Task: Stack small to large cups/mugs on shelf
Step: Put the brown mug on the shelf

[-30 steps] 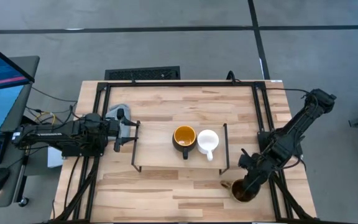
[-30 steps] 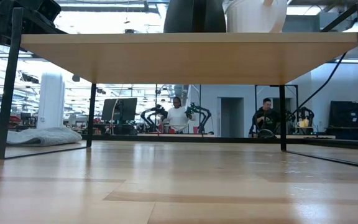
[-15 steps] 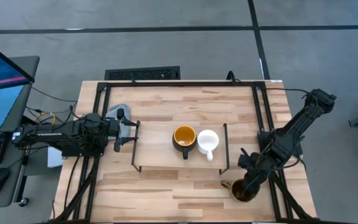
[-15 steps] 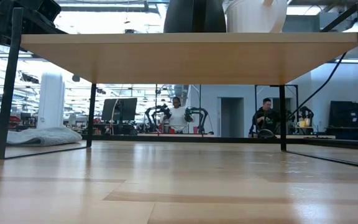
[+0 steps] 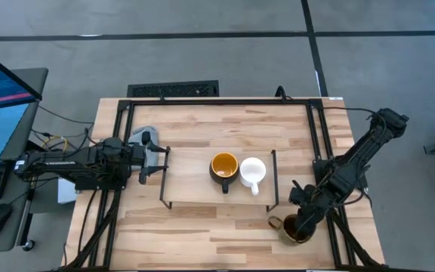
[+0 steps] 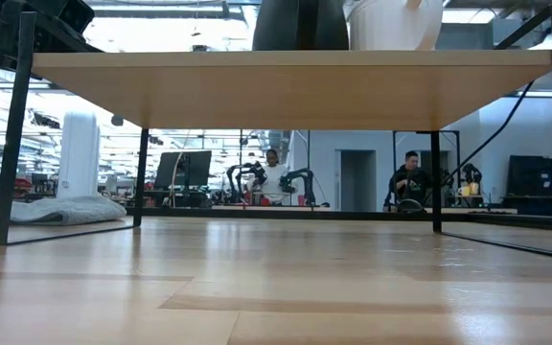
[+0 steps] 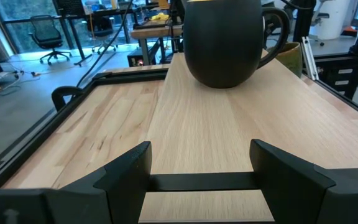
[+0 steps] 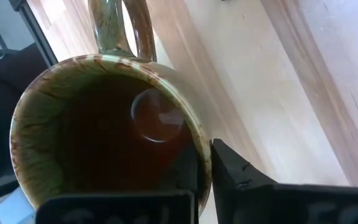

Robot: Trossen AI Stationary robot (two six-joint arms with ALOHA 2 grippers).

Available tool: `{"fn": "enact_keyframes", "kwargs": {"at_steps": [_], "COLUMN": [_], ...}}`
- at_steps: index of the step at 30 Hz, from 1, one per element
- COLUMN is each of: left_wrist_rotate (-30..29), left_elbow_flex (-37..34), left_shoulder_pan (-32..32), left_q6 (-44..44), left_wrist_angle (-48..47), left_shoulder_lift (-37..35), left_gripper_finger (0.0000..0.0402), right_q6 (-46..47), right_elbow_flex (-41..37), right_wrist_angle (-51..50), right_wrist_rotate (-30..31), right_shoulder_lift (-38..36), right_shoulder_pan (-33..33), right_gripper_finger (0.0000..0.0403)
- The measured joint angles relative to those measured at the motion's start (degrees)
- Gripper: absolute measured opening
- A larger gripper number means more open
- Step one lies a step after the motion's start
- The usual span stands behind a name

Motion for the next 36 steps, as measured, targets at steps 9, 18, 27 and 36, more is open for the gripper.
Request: {"fn": "enact_keyframes", "kwargs": {"at_steps": [9,18,27,36], "left_wrist_rotate": [0.0,0.0,-0.1,-0.1], "left_elbow_flex": [0.0,0.0,0.0,0.0], "left_shoulder_pan": [0.0,0.0,0.0,0.0], "left_q6": [0.0,0.0,0.0,-0.1], "left_wrist_angle": [-0.1,-0.2,-0.3,-0.8], "left_shoulder_lift": [0.0,0.0,0.0,0.0], "left_gripper_finger": [0.0263,0.0263,0.0263,0.0263], "right_q6": [0.0,4.4,8.6,13.7], "right_elbow_flex": [0.3,0.5,0.6,11.0], "right_wrist_angle": [-3.3,-7.7,-11.9,-37.5], "right_wrist_rotate": [-0.2,-0.2,0.5,8.1], "right_shoulder_lift": [-0.2,-0.4,-0.8,-1.1], "right_shoulder_pan": [0.0,0.0,-0.1,-0.2], "right_gripper_finger": [0.0031,0.0031,0.0031,0.0031]}}
